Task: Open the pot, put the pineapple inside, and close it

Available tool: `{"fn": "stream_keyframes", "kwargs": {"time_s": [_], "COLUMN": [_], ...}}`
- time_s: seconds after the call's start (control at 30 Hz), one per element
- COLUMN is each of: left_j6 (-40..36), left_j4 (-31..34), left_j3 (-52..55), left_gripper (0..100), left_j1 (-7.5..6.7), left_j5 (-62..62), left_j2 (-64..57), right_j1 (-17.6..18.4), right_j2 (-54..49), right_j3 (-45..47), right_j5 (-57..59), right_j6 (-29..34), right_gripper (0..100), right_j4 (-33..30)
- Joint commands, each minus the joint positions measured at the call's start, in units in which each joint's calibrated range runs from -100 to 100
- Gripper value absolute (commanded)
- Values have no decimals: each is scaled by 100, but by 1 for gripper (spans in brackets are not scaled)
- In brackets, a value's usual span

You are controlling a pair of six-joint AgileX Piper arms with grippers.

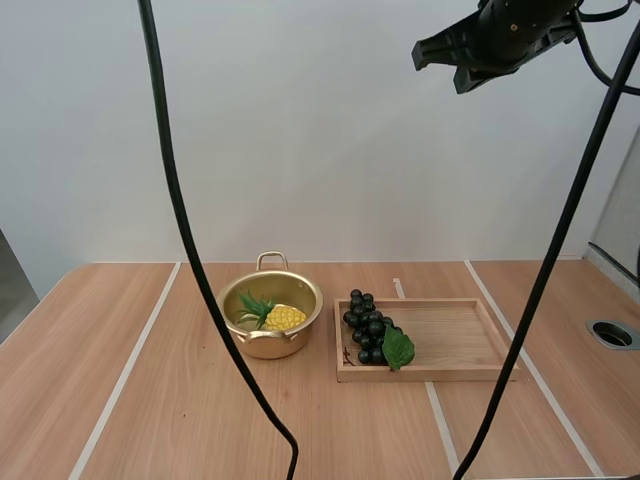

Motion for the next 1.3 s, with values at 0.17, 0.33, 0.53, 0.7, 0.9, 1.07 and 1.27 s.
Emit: {"fn": "stream_keyframes", "kwargs": {"time_s": [0.17, 0.33, 0.53, 0.7, 0.9, 1.07, 1.27], "left_j6": [-119, -52, 260, 601, 743, 865, 1043], "left_j4": [-1, -252, -697, -1170, -1296, -1311, -1544], "left_j3": [1984, 3513, 5152, 6481, 7434, 7593, 7593], "left_gripper": [0, 0, 0, 0, 0, 0, 0], "left_j1": [16, 16, 16, 16, 16, 16, 9], "left_j5": [0, -987, -2383, -3749, -4494, -4444, -3920], "left_j2": [-428, -828, -984, -861, -393, 260, 931], "right_j1": [-422, -422, -422, -422, -422, -422, -422], "right_j2": [-790, -1401, -1785, -1942, -2029, -2029, -2029], "right_j3": [941, 2426, 3903, 4707, 5238, 5350, 5350], "right_j5": [-226, -1772, -2822, -3319, -3869, -3910, -3877], "right_j6": [-385, -632, -992, -1000, -1080, -1184, -1273], "right_gripper": [0, 0, 0, 0, 0, 0, 0], "right_j4": [928, 1025, 1215, 1227, 1281, 1323, 1323]}}
